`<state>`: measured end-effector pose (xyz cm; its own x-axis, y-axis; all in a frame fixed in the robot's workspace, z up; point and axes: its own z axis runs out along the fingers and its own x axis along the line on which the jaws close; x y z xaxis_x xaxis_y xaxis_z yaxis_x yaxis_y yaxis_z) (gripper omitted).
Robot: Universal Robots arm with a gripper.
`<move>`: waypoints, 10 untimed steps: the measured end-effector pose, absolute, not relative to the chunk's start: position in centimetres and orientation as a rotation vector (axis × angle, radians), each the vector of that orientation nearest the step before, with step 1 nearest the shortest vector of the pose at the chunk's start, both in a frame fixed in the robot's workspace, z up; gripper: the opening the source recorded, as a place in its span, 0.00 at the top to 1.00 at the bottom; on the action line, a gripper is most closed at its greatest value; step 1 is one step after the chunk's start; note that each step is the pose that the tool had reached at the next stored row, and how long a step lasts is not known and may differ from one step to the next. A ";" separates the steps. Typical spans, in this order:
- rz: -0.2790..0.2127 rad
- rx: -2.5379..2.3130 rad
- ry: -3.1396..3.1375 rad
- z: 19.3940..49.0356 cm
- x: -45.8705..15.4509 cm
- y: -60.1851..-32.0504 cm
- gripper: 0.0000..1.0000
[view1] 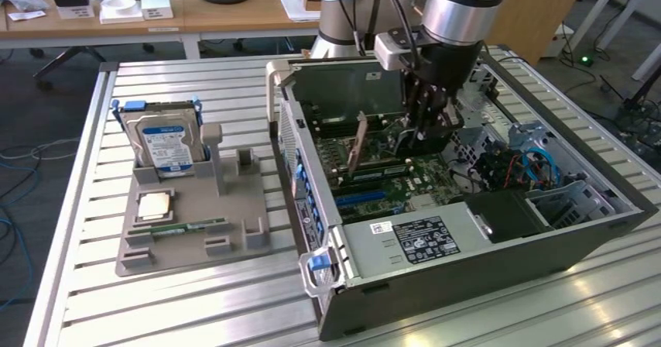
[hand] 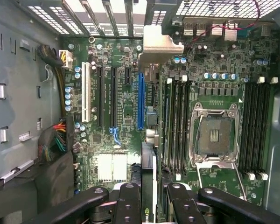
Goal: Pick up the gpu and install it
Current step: 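Insert the gpu into the slot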
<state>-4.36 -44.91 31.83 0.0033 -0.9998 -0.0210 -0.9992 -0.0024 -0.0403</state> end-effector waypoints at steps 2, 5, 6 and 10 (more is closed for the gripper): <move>-0.021 -2.193 2.188 31.7 -4.4 -44.9 0.74; -0.021 -2.194 2.188 31.5 -4.6 -44.9 0.74; -0.021 -2.194 2.188 31.5 -4.7 -44.9 0.74; -0.021 -2.194 2.188 31.2 -5.0 -44.9 0.74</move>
